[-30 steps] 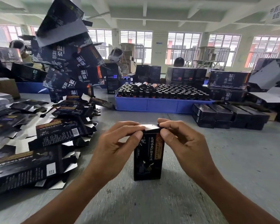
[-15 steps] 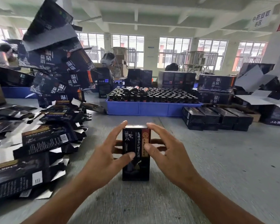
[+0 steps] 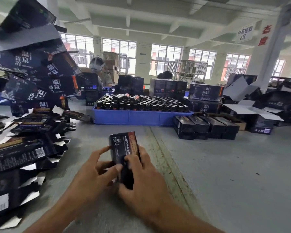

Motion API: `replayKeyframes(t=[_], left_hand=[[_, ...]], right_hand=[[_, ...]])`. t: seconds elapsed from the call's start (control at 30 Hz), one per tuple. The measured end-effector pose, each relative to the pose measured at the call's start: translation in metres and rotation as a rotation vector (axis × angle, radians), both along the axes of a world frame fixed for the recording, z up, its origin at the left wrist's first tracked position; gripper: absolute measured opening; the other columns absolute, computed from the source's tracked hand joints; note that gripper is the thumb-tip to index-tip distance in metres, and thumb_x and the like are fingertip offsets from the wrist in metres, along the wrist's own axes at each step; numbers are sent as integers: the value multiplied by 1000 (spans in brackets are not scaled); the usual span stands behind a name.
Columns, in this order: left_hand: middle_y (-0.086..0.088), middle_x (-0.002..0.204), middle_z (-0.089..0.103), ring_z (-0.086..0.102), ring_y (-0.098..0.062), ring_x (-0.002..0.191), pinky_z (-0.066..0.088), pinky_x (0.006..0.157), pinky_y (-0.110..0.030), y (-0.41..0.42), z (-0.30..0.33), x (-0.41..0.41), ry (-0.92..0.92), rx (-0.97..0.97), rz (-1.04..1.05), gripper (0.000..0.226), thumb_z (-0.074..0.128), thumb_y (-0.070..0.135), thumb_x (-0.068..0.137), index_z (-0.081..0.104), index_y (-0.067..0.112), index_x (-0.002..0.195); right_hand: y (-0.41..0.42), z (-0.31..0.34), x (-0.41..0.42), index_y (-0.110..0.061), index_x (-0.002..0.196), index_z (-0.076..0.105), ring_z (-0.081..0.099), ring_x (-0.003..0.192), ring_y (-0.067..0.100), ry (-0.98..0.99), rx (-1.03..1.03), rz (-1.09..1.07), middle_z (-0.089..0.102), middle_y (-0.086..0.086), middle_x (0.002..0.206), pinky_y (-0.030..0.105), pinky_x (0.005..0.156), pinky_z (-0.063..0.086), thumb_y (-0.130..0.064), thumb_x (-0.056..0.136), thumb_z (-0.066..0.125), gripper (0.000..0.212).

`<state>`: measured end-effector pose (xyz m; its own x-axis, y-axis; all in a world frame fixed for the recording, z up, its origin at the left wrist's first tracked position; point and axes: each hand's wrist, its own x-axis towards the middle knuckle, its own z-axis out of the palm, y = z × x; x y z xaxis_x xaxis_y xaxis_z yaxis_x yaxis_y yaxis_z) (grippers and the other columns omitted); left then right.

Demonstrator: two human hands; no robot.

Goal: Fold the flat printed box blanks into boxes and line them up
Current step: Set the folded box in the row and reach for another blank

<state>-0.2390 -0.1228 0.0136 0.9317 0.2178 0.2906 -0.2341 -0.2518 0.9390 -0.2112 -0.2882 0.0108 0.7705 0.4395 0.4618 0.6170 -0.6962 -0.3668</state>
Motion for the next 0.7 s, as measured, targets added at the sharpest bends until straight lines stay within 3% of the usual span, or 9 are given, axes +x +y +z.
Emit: replayKeyframes(t=[0.17, 0.27, 0.37, 0.43, 0.5, 0.6, 0.7], left_hand=[[22, 113, 65, 61, 14, 97, 50, 85, -17, -5, -17, 5, 18, 398, 71, 35, 64, 48, 89, 46, 64, 114], [37, 113, 53, 55, 17, 102, 48, 92, -17, -11, -15, 5, 18, 678, 87, 26, 50, 67, 88, 44, 66, 114], [50, 105, 33, 43, 19, 109, 37, 87, -6, -11, -11, 8, 9, 858, 61, 25, 37, 74, 90, 33, 70, 114], [53, 103, 28, 32, 23, 111, 32, 83, -2, -11, -11, 10, -42, 895, 64, 24, 34, 75, 90, 31, 72, 114], [54, 105, 32, 28, 28, 107, 32, 84, 2, -13, -12, 11, -90, 927, 31, 17, 36, 72, 93, 36, 72, 110], [42, 89, 56, 52, 21, 78, 44, 69, 1, -9, -2, 14, -83, 925, -63, 18, 44, 60, 82, 61, 58, 89], [38, 81, 57, 51, 20, 68, 39, 76, 4, -10, -8, 15, -140, 1060, -69, 21, 39, 56, 77, 53, 51, 92]], right_hand=[[-18, 4, 42, -37, 136, 29, 55, 118, 27, 43, -103, -188, 21, 4, 161, 39, 97, 51, -59, 85, 46, 58], [-39, 9, 93, -26, 134, 48, 52, 120, 26, 31, -229, -347, 47, 6, 148, 38, 97, 46, -54, 96, 42, 48], [-61, 11, 142, -20, 126, 62, 41, 139, 26, -58, -342, -440, 61, 4, 138, 42, 105, 37, -49, 102, 38, 45], [-71, 9, 168, -20, 121, 65, 45, 136, 25, -81, -374, -483, 65, 1, 132, 43, 103, 39, -49, 102, 38, 44], [-76, 7, 189, -21, 118, 66, 55, 120, 25, -101, -398, -531, 69, -1, 124, 42, 93, 44, -50, 102, 39, 43], [-75, 7, 212, -21, 116, 67, 56, 111, 26, -124, -412, -571, 70, -1, 118, 40, 85, 46, -51, 103, 38, 43], [-69, 8, 235, -16, 122, 64, 51, 118, 29, -30, -408, -567, 66, 5, 126, 43, 91, 45, -50, 104, 34, 49]])
